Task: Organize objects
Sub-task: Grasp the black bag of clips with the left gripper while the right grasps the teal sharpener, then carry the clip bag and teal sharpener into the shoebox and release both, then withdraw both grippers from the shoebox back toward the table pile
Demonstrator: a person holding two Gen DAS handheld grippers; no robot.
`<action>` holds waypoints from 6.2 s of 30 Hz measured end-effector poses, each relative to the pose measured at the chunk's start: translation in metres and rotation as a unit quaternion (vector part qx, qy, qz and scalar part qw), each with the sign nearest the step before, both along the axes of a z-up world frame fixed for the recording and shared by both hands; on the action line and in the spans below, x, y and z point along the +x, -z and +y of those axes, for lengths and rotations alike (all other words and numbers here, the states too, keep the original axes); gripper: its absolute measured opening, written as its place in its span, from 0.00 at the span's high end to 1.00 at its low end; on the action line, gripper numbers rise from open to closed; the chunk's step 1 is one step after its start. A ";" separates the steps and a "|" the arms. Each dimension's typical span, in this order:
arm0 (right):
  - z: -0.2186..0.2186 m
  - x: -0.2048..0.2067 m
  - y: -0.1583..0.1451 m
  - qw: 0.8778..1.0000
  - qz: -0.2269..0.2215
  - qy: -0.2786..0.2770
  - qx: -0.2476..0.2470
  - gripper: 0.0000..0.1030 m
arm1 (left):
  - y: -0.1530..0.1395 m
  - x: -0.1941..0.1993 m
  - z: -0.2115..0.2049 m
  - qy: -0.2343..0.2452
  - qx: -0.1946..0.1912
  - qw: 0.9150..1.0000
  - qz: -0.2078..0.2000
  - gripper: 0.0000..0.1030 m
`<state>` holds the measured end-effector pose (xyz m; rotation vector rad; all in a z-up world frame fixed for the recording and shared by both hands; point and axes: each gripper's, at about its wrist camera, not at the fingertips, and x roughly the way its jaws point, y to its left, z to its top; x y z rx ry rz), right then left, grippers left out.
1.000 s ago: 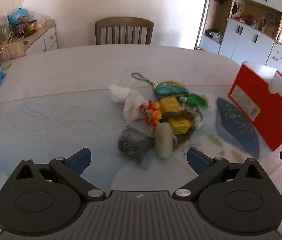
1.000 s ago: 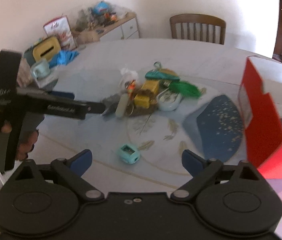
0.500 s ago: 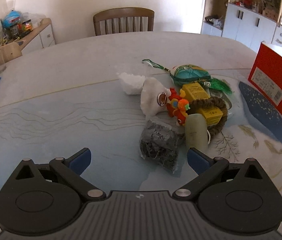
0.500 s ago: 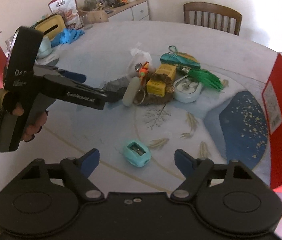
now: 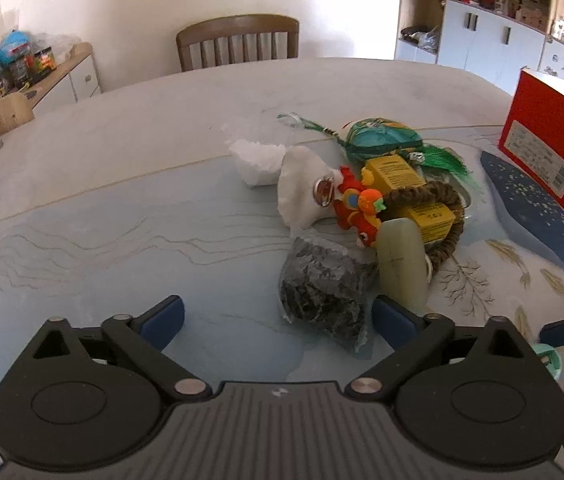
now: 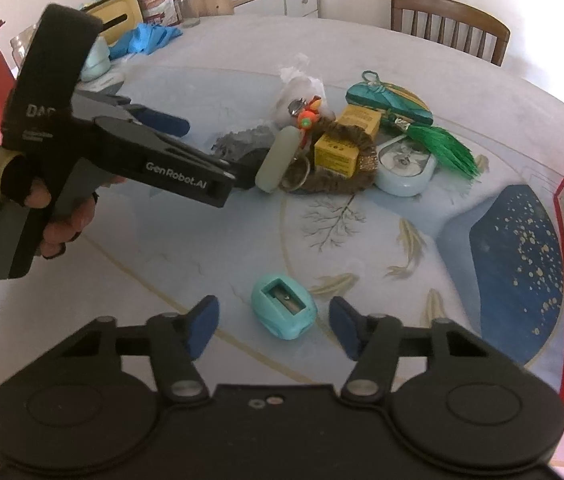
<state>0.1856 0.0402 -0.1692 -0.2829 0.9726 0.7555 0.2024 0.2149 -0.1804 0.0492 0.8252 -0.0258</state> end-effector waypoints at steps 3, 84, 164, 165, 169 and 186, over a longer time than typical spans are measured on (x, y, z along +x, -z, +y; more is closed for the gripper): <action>0.003 -0.001 0.000 1.000 -0.008 -0.007 -0.004 0.53 | -0.003 -0.001 -0.002 0.016 0.002 1.000 -0.006 0.13; -0.305 0.048 -0.103 0.964 -0.084 0.230 0.102 0.68 | -0.134 0.014 -0.303 0.162 -0.048 0.984 -0.062 0.71; -0.337 0.142 -0.057 0.987 -0.025 0.155 0.036 0.55 | -0.097 0.181 -0.387 0.142 -0.035 0.986 0.077 0.70; -0.338 0.139 -0.060 0.987 -0.028 0.155 0.043 0.54 | -0.101 0.177 -0.386 0.142 -0.037 0.987 0.071 0.70; -0.339 0.129 -0.072 0.985 -0.040 0.160 0.054 0.52 | -0.115 0.159 -0.380 0.145 -0.037 0.988 0.046 0.70; -0.331 0.076 -0.109 0.973 -0.093 0.187 0.098 0.39 | -0.156 0.069 -0.339 0.140 -0.053 0.988 -0.044 0.48</action>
